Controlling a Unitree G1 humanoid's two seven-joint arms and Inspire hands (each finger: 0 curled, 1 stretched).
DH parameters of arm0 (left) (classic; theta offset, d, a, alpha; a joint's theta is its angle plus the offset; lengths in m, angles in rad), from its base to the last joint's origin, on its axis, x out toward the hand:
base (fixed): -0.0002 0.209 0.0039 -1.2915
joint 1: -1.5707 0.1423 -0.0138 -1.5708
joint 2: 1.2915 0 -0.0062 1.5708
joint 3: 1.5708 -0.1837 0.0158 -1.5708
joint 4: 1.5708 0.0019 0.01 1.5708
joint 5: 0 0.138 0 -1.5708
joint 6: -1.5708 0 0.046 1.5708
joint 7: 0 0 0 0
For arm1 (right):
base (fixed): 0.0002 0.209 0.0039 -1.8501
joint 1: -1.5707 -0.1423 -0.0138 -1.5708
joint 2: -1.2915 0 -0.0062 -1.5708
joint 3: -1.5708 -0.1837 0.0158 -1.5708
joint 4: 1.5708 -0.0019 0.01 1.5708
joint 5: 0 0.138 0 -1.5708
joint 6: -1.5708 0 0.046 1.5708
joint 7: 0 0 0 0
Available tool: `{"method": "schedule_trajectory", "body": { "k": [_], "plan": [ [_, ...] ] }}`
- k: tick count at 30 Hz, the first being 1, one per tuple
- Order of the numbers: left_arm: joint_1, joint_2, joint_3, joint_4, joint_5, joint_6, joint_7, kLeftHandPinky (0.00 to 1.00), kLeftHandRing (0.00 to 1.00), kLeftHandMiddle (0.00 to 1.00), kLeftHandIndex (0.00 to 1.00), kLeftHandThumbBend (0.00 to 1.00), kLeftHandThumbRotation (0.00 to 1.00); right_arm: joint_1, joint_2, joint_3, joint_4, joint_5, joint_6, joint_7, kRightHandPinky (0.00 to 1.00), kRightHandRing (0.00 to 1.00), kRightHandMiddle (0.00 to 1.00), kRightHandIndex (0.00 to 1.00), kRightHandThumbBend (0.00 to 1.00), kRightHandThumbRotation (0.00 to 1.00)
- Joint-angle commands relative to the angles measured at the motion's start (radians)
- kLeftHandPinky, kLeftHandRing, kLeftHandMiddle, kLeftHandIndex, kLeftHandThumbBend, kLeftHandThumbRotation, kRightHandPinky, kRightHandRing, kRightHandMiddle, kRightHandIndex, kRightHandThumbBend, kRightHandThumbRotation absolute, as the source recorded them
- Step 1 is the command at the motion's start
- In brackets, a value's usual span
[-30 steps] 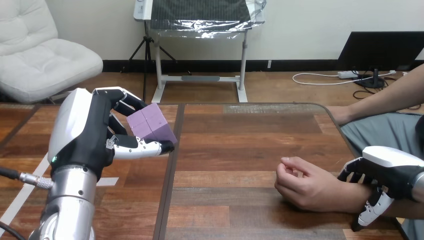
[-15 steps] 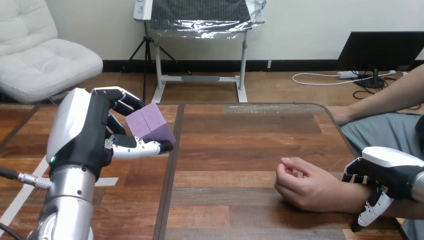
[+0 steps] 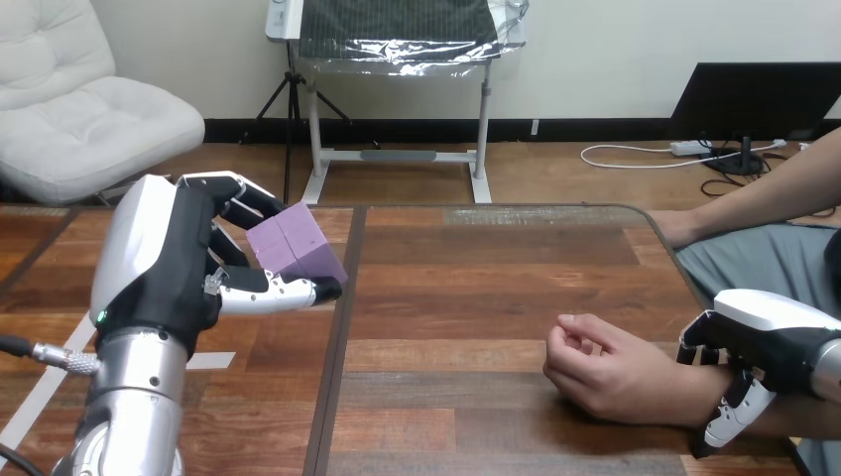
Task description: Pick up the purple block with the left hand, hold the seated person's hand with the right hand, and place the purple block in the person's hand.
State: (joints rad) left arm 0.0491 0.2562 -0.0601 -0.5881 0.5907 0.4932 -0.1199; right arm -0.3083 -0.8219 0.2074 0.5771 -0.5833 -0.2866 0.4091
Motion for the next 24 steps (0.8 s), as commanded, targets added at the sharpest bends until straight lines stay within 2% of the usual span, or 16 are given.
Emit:
{"method": "schedule_trajectory", "body": {
  "k": [1,5,11,18,24],
  "plan": [
    [-0.057,-0.003,0.013,0.013,-0.018,-0.023,0.004,0.22,0.30,0.37,0.43,0.69,0.00,0.001,0.032,0.023,0.049,0.026,0.001,0.018,0.17,0.25,0.36,0.53,0.92,0.09],
    [-0.065,0.002,0.014,0.032,-0.032,-0.029,0.004,0.24,0.31,0.37,0.44,0.69,0.00,-0.006,0.036,0.019,0.058,0.042,-0.014,0.017,0.21,0.29,0.41,0.52,0.88,0.09],
    [-0.082,0.000,0.030,0.085,-0.091,-0.069,0.008,0.26,0.33,0.38,0.44,0.68,0.00,-0.016,0.044,0.011,0.072,0.077,-0.040,0.011,0.24,0.32,0.43,0.50,0.83,0.09],
    [-0.114,0.005,0.043,0.182,-0.160,-0.126,0.014,0.28,0.34,0.39,0.44,0.66,0.00,-0.039,0.055,0.013,0.085,0.097,-0.049,0.004,0.26,0.34,0.43,0.49,0.80,0.08],
    [-0.147,0.013,0.043,0.265,-0.185,-0.164,0.018,0.28,0.35,0.39,0.44,0.67,0.00,-0.058,0.067,0.012,0.093,0.105,-0.060,-0.007,0.27,0.35,0.44,0.49,0.79,0.08]
  ]
}}
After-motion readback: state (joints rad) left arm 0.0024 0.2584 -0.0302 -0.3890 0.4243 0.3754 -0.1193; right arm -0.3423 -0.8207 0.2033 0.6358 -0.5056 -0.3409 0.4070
